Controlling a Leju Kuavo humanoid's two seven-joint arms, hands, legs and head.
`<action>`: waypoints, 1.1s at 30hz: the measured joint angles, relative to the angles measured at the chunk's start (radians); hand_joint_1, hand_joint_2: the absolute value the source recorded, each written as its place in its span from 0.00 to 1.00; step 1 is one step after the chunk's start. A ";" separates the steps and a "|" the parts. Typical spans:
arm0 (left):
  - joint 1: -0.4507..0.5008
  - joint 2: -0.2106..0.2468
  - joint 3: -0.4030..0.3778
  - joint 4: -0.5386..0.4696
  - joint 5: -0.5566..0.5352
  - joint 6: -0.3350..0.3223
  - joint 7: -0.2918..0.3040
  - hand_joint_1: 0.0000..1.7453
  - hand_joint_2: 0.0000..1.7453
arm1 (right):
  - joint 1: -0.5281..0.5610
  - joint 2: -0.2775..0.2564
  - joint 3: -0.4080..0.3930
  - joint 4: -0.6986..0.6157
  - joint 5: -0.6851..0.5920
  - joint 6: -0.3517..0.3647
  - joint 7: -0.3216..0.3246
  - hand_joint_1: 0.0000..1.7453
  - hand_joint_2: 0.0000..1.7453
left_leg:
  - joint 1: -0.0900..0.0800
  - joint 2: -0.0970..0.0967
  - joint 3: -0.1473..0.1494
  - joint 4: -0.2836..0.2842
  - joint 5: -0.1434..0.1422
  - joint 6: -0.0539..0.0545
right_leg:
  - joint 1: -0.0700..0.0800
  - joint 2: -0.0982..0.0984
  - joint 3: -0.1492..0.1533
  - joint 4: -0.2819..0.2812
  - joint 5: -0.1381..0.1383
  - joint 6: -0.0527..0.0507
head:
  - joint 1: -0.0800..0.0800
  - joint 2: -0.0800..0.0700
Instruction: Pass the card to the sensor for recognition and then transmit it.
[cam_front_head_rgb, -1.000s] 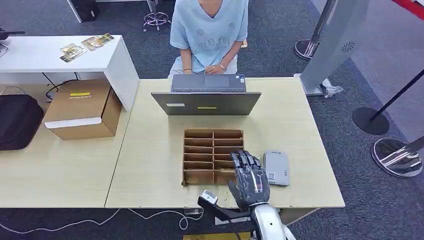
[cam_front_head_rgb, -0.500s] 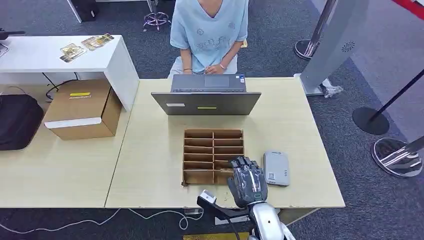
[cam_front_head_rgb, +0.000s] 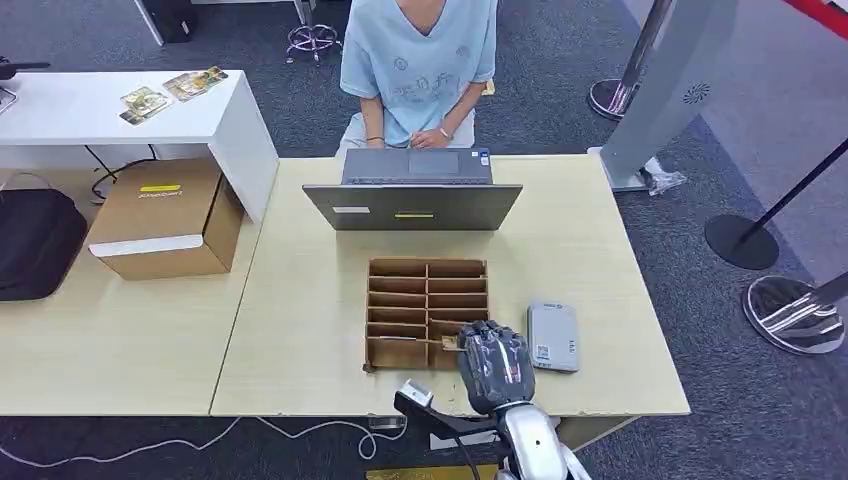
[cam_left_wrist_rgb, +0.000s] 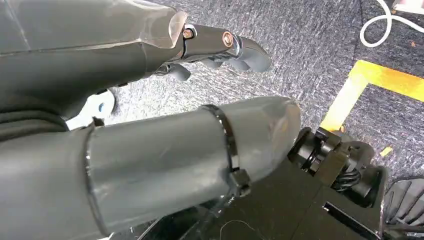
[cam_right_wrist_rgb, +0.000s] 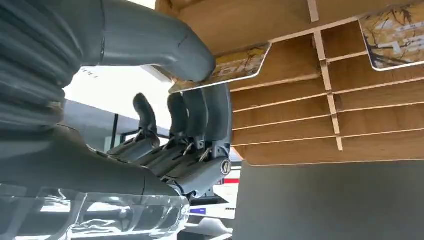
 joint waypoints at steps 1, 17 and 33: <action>0.000 0.000 0.000 0.000 0.000 0.000 0.000 0.00 0.00 | 0.000 0.000 0.000 0.000 0.000 0.000 0.000 0.77 1.00 | 0.000 0.000 0.000 0.000 0.000 0.000 | 0.000 0.000 0.000 0.000 0.000 0.000 | 0.000 0.000; 0.001 0.000 0.008 0.000 0.021 0.003 0.000 0.00 0.00 | 0.002 0.000 0.000 0.000 -0.016 -0.015 0.000 0.89 1.00 | 0.000 0.000 0.000 0.000 0.000 0.000 | 0.000 0.000 0.000 0.000 0.000 0.000 | 0.000 0.000; 0.001 0.000 0.025 0.000 0.053 0.018 -0.003 0.00 0.00 | 0.011 0.000 -0.007 -0.024 -0.029 -0.091 -0.035 0.98 1.00 | 0.000 0.000 0.000 0.000 0.000 0.000 | 0.000 0.000 0.000 0.000 0.000 0.000 | 0.000 0.000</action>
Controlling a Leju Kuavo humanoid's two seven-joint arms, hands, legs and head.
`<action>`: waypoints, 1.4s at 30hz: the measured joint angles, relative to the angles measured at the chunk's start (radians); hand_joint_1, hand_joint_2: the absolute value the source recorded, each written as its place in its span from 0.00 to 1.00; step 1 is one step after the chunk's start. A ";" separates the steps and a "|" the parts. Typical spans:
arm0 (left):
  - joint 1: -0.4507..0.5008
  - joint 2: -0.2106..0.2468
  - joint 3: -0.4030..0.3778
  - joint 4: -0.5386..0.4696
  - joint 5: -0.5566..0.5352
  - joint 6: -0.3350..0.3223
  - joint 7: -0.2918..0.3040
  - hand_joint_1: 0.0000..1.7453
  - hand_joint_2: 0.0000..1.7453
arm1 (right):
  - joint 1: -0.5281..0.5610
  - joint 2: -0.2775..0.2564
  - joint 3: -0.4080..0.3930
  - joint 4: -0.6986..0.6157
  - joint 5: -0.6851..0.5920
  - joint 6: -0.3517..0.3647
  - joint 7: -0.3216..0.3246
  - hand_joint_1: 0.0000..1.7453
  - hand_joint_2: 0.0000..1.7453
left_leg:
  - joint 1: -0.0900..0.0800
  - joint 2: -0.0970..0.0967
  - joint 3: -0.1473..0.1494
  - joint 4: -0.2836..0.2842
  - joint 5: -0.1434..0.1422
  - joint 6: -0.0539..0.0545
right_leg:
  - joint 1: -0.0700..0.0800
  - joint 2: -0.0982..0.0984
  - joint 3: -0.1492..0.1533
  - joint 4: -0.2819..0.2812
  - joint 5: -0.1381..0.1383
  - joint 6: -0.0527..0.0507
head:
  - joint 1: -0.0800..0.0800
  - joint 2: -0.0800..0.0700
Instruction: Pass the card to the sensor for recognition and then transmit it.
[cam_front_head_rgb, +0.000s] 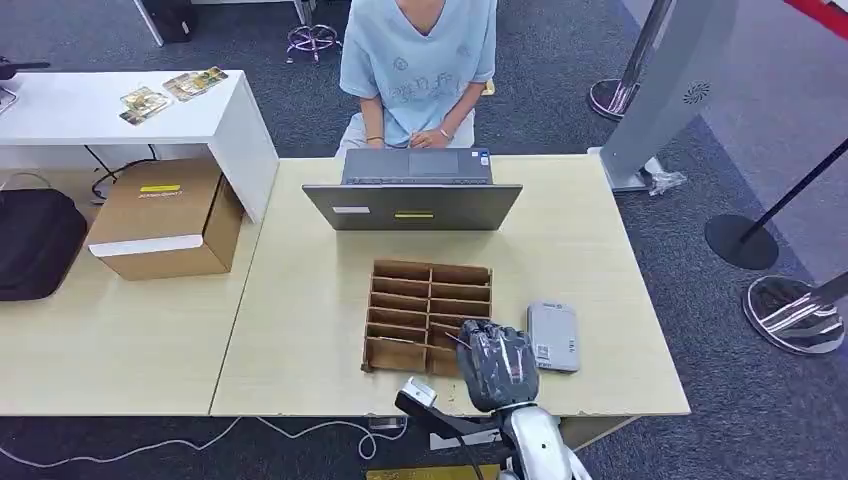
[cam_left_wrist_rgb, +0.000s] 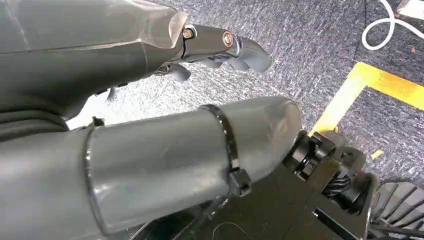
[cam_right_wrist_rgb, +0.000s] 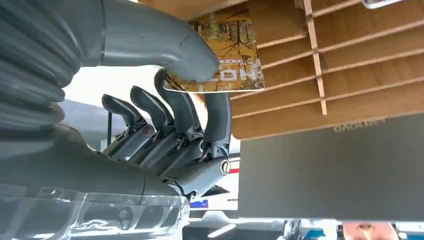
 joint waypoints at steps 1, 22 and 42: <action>0.000 0.000 0.000 0.000 0.002 0.001 0.000 0.00 0.00 | 0.001 0.000 0.000 -0.002 0.000 -0.003 -0.002 0.98 1.00 | 0.000 0.000 0.000 0.000 0.000 0.000 | 0.000 0.000 0.000 0.000 0.000 0.000 | 0.000 0.000; 0.008 0.000 0.024 0.000 0.049 0.026 -0.006 0.00 0.00 | 0.018 0.000 -0.008 -0.049 0.001 -0.040 -0.014 1.00 1.00 | 0.000 0.000 0.000 0.000 0.000 0.000 | 0.000 0.000 0.000 0.000 0.000 0.000 | 0.000 0.000; 0.017 0.001 0.046 0.000 0.114 0.058 -0.036 0.00 0.00 | 0.028 -0.004 -0.010 -0.128 0.012 -0.142 -0.054 1.00 1.00 | 0.000 0.000 0.000 0.000 0.000 0.000 | 0.000 0.000 0.000 0.000 0.000 0.000 | 0.000 0.000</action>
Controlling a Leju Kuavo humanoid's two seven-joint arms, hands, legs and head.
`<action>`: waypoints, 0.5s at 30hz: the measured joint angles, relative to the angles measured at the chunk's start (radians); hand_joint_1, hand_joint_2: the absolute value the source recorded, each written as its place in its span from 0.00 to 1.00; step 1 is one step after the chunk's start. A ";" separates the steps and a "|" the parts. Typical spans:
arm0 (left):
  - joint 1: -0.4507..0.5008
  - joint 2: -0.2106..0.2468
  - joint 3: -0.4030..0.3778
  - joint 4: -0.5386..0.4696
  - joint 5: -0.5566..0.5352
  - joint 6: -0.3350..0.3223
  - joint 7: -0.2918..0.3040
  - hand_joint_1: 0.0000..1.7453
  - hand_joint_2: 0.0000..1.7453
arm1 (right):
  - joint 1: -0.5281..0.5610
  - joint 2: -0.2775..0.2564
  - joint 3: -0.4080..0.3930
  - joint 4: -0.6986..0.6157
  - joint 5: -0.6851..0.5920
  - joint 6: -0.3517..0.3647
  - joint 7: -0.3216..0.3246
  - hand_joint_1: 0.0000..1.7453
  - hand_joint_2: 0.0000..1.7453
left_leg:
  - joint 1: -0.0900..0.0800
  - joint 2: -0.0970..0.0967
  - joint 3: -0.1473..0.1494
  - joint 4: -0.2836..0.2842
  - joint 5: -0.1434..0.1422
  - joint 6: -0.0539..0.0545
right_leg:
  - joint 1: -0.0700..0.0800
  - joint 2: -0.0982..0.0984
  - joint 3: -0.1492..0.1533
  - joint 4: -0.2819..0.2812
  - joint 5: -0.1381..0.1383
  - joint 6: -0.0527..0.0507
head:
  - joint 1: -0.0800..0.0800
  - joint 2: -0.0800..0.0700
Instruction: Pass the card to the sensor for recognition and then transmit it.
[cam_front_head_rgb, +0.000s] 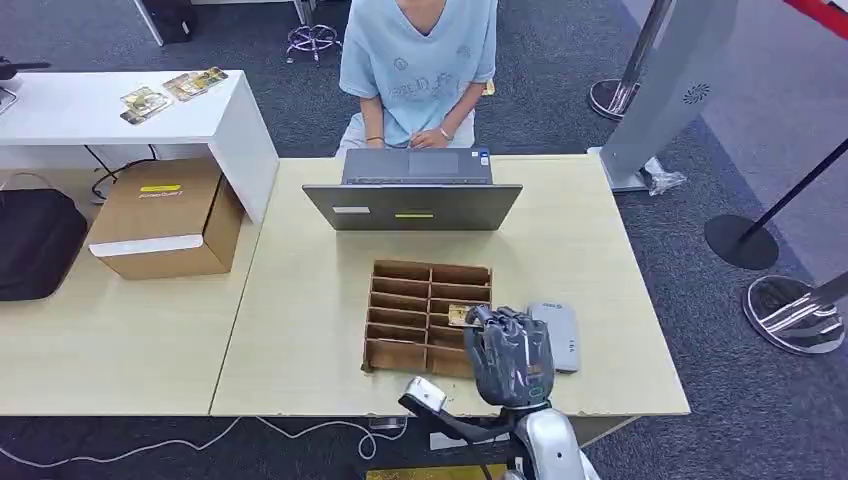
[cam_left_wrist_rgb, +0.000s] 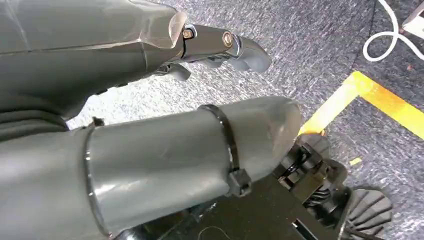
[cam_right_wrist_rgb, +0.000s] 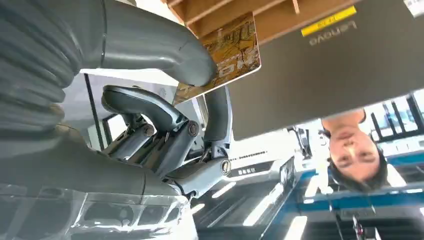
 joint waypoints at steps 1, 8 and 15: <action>0.000 0.000 0.003 0.000 0.006 0.004 0.000 0.00 0.00 | -0.001 -0.001 0.000 -0.003 0.000 -0.008 -0.005 1.00 1.00 | 0.000 0.000 0.000 0.000 0.000 0.000 | 0.000 0.000 0.000 0.000 0.000 0.000 | 0.000 0.000; 0.005 0.000 0.013 0.000 0.034 0.019 -0.007 0.00 0.00 | -0.013 -0.002 0.000 -0.011 -0.011 -0.045 -0.032 1.00 1.00 | 0.000 0.000 0.000 0.000 0.000 0.000 | 0.000 0.000 0.000 0.000 0.000 0.000 | 0.000 0.000; 0.006 0.000 0.021 0.000 0.051 0.026 -0.018 0.00 0.00 | -0.060 -0.003 0.008 -0.014 -0.018 -0.074 -0.065 1.00 1.00 | 0.000 0.000 0.000 0.000 0.000 0.000 | 0.000 0.000 0.000 0.000 0.000 0.000 | 0.000 0.000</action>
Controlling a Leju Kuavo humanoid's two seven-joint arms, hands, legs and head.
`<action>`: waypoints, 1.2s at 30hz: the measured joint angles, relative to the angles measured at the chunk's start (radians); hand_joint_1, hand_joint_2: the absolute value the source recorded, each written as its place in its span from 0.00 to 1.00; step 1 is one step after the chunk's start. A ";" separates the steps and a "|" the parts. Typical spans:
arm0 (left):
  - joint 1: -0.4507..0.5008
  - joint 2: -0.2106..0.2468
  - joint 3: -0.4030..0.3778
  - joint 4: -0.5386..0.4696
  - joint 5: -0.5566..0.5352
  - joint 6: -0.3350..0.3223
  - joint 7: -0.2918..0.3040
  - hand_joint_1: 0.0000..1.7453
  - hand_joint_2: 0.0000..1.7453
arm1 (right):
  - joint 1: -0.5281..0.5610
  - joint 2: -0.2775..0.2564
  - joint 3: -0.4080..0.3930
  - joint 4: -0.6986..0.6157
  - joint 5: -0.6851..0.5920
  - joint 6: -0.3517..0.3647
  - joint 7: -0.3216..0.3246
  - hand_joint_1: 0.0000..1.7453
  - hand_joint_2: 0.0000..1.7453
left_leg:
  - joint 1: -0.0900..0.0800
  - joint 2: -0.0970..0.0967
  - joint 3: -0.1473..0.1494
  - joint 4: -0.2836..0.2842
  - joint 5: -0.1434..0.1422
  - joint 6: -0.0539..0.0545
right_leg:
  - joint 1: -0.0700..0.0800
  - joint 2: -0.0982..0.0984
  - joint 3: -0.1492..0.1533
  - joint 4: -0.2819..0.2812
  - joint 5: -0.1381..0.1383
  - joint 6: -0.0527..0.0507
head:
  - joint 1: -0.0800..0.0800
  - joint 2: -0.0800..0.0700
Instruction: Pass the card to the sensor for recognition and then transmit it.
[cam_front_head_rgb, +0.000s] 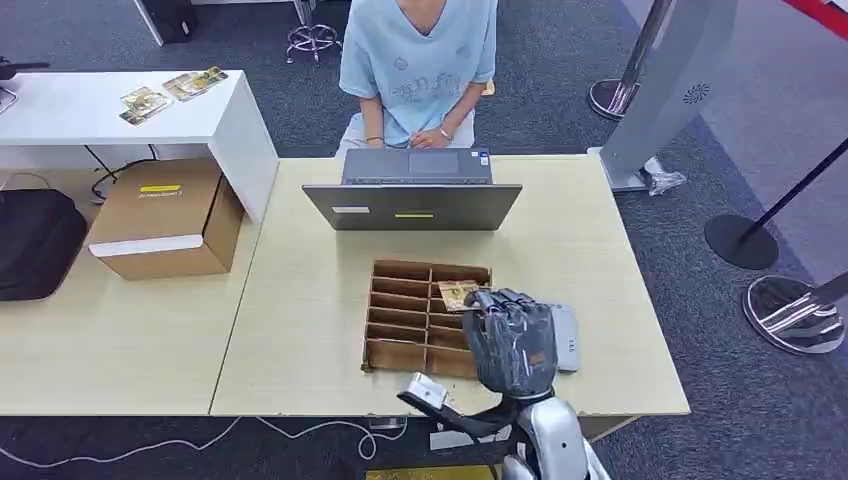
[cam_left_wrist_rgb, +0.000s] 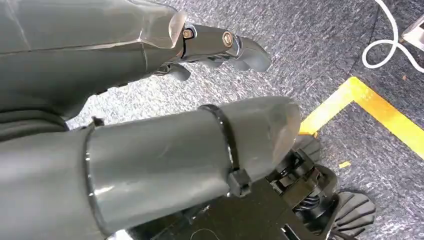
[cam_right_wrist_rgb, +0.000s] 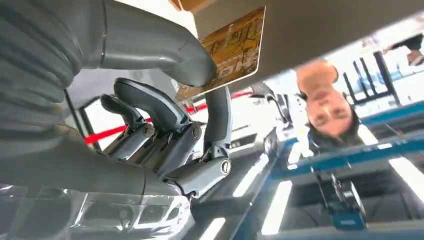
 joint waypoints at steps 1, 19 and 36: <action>0.000 0.000 0.000 0.000 0.001 0.000 0.000 0.00 0.00 | -0.012 0.000 0.004 0.000 0.000 0.001 -0.003 1.00 1.00 | 0.000 0.000 0.000 0.000 0.000 0.000 | 0.000 0.000 0.000 0.000 0.000 0.000 | 0.000 0.000; -0.018 -0.008 0.000 0.000 0.016 -0.009 0.022 0.00 0.00 | -0.339 0.000 0.027 0.150 -0.031 0.016 0.013 1.00 1.00 | 0.000 0.002 0.001 0.000 0.002 -0.001 | 0.000 0.002 0.000 0.001 0.002 0.000 | 0.000 0.000; -0.047 -0.012 -0.001 0.000 0.054 -0.018 0.039 0.00 0.00 | -0.682 0.040 0.039 0.480 -0.046 0.123 0.051 1.00 1.00 | 0.000 0.002 0.000 0.000 0.003 -0.002 | 0.000 0.003 -0.001 0.001 0.004 0.000 | 0.000 0.000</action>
